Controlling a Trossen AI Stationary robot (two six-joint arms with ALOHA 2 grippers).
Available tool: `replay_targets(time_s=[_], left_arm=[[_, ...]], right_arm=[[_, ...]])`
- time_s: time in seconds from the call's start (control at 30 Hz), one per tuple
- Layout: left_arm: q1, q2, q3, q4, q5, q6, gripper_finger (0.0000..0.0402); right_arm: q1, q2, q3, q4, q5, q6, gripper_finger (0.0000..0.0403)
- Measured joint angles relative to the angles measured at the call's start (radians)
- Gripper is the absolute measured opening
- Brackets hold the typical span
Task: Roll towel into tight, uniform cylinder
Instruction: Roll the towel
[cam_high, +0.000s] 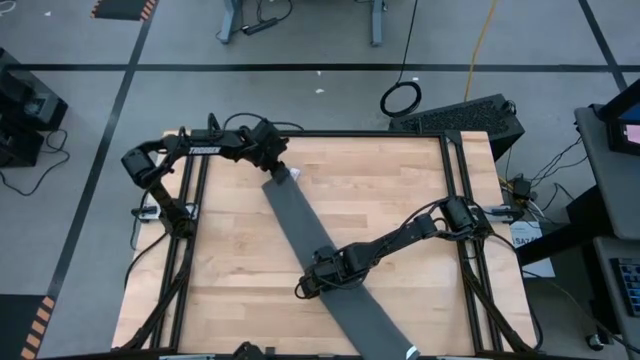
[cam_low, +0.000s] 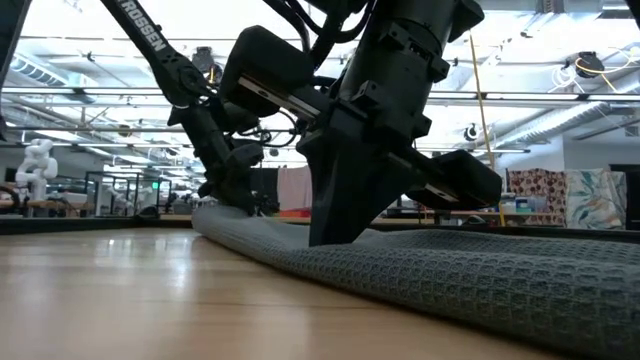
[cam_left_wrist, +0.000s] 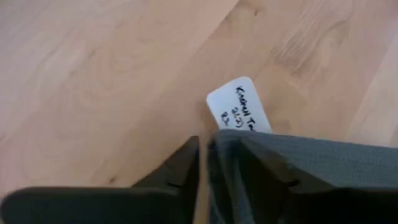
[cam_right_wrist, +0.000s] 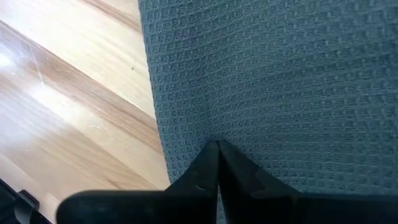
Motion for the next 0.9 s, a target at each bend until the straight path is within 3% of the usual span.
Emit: replay_targets(time_s=[0.13, 0.23, 0.33, 0.5, 0.57, 0.67, 0.77, 0.9], left_arm=[[0.026, -0.018, 0.0, -0.013, -0.02, -0.001, 0.0188], [0.047, -0.083, 0.0, -0.031, 0.114, 0.042, 0.022], [0.046, -0.163, -0.005, -0.098, 0.304, 0.077, 0.0225], [-0.049, -0.243, -0.115, -0.143, 0.355, 0.214, 0.0186], [-0.08, -0.241, -0.184, -0.11, 0.306, 0.252, 0.0162], [-0.1, -0.219, -0.264, -0.004, 0.115, 0.247, 0.0125], [-0.099, -0.212, -0.31, 0.044, -0.003, 0.235, 0.0099], [-0.082, -0.217, -0.316, 0.026, -0.033, 0.233, 0.0087]], right_arm=[[0.0, 0.0, 0.0, 0.0, 0.001, 0.0, 0.0], [0.0, 0.0, 0.0, 0.0, 0.001, 0.001, 0.0], [0.0, 0.0, 0.0, 0.0, 0.002, 0.002, 0.0], [0.0, 0.0, -0.001, 0.0, 0.005, 0.003, 0.0], [0.0, 0.0, -0.001, 0.0, 0.005, 0.003, 0.0], [0.0, 0.0, -0.001, 0.0, 0.005, 0.003, 0.0], [0.001, 0.0, -0.001, 0.0, 0.005, 0.007, 0.0], [0.0, 0.0, -0.001, 0.002, 0.007, 0.008, 0.0]])
